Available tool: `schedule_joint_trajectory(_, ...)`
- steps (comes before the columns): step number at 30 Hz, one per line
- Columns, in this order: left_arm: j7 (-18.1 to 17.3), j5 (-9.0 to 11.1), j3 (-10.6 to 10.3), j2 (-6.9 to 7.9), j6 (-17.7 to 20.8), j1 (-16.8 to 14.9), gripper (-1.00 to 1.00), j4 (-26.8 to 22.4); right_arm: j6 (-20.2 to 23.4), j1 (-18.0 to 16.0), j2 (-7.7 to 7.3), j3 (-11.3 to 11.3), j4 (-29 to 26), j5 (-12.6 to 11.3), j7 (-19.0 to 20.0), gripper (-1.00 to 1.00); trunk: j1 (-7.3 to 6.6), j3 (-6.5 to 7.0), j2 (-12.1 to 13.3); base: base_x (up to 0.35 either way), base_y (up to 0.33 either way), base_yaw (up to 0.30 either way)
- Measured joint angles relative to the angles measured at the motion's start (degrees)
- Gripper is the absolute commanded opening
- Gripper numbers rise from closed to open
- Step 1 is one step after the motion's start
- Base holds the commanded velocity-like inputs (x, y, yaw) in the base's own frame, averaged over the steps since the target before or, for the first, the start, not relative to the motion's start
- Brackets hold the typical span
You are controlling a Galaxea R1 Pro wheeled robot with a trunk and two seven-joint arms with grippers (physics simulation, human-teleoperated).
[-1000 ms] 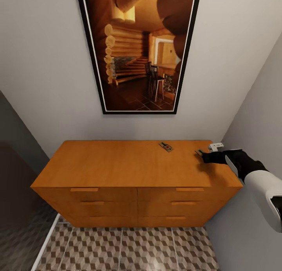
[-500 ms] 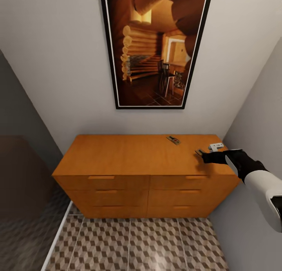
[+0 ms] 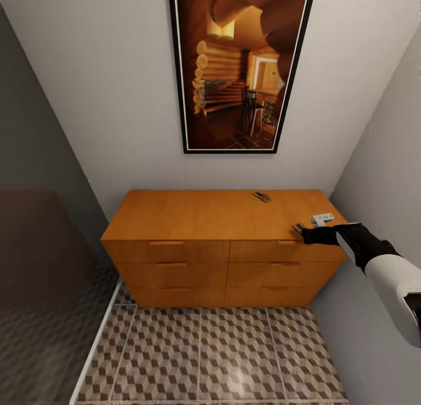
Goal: Take the four mousetraps from the cabinet in the bathroom and place them on the bathroom floor. Make sure all four end up on the same floor surface, and ensure that at least two of them are either under or directly next to the same bathroom sink.
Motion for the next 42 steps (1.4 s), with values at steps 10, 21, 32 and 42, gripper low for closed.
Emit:
schedule_joint_trajectory(10,0.0,-0.1,0.0,0.01,0.0,0.0,1.00,0.0,0.0,0.0,0.03,0.0,0.1,0.0,-0.5,-1.00,0.00,0.00,0.0,-0.305,0.104,0.000)
schedule_joint_trajectory(21,0.0,-0.1,0.0,-0.03,0.0,0.0,1.00,0.0,0.0,0.0,-0.04,0.0,0.4,0.0,-1.1,-1.00,0.00,0.00,0.0,-0.305,0.104,0.000)
schedule_joint_trajectory(32,0.0,-0.1,0.0,0.00,0.0,0.0,1.00,0.0,-1.7,0.0,1.29,-0.1,4.8,-0.2,-1.1,-1.00,-0.03,-0.01,0.0,-0.099,0.021,0.000)
schedule_joint_trajectory(42,0.0,-0.1,0.1,0.01,0.0,0.0,1.00,0.0,-18.4,6.5,7.71,0.4,17.8,0.3,-2.5,-1.00,-0.03,-0.02,0.0,-0.001,0.000,0.000)
